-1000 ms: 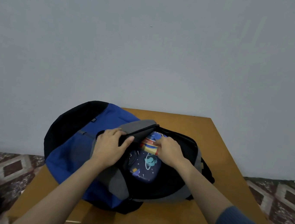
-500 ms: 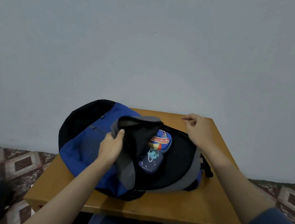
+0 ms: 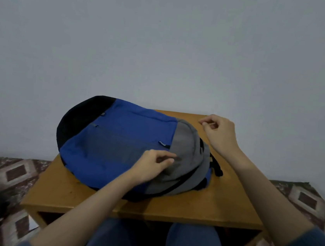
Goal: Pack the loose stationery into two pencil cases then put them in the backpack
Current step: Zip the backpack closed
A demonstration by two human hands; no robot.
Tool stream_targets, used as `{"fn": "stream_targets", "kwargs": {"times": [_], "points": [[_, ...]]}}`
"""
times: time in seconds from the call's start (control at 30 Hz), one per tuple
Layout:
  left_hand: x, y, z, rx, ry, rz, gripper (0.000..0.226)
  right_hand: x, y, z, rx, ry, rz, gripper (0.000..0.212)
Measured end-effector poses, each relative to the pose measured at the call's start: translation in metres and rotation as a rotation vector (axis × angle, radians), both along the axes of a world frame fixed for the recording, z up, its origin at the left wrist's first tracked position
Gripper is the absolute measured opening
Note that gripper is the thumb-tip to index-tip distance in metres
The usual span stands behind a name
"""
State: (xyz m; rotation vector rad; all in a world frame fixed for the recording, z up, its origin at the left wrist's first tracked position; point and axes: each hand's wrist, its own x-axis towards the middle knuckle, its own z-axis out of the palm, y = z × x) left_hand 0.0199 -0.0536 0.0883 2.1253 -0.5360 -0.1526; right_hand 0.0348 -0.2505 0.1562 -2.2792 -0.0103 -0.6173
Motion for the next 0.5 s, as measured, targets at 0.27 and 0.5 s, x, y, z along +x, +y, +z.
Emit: {"fn": "stream_targets", "kwargs": {"times": [0.27,0.5], "points": [[-0.008,0.065,-0.010,0.317,-0.122,0.094,0.033,-0.025,0.043,-0.034,-0.036,0.099,0.178,0.008],[-0.011,0.065,-0.036,0.689,-0.387,0.003,0.042,-0.067,0.092,-0.079,-0.165,0.313,0.212,0.029]]}}
